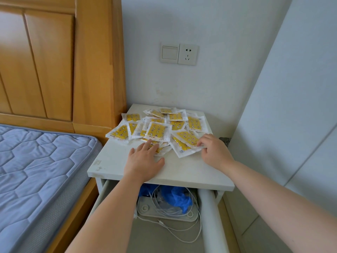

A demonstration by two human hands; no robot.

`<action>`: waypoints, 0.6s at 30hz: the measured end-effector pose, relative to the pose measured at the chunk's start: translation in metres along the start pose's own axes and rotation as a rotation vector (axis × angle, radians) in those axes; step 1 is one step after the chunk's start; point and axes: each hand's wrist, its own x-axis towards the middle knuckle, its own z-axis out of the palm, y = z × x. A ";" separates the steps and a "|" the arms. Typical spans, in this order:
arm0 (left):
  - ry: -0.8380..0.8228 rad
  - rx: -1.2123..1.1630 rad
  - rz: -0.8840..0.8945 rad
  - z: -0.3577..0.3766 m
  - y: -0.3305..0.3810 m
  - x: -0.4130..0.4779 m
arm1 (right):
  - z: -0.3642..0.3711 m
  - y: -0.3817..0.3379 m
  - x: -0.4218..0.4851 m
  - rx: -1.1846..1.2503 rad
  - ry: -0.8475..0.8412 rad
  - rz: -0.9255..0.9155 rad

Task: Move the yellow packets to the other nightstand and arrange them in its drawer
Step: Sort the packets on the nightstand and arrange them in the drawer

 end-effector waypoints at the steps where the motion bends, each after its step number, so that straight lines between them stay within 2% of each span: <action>1: 0.001 0.000 -0.001 0.000 0.000 0.000 | -0.001 -0.001 0.004 0.038 0.010 0.065; 4: 0.000 -0.002 -0.001 0.000 0.000 0.000 | 0.000 -0.005 0.023 0.111 0.008 0.301; 7: 0.001 -0.001 -0.002 0.001 0.000 0.000 | 0.005 -0.009 0.042 0.180 -0.091 0.495; 18: 0.000 0.004 0.002 0.002 -0.001 0.002 | 0.010 -0.044 0.070 -0.081 -0.403 0.558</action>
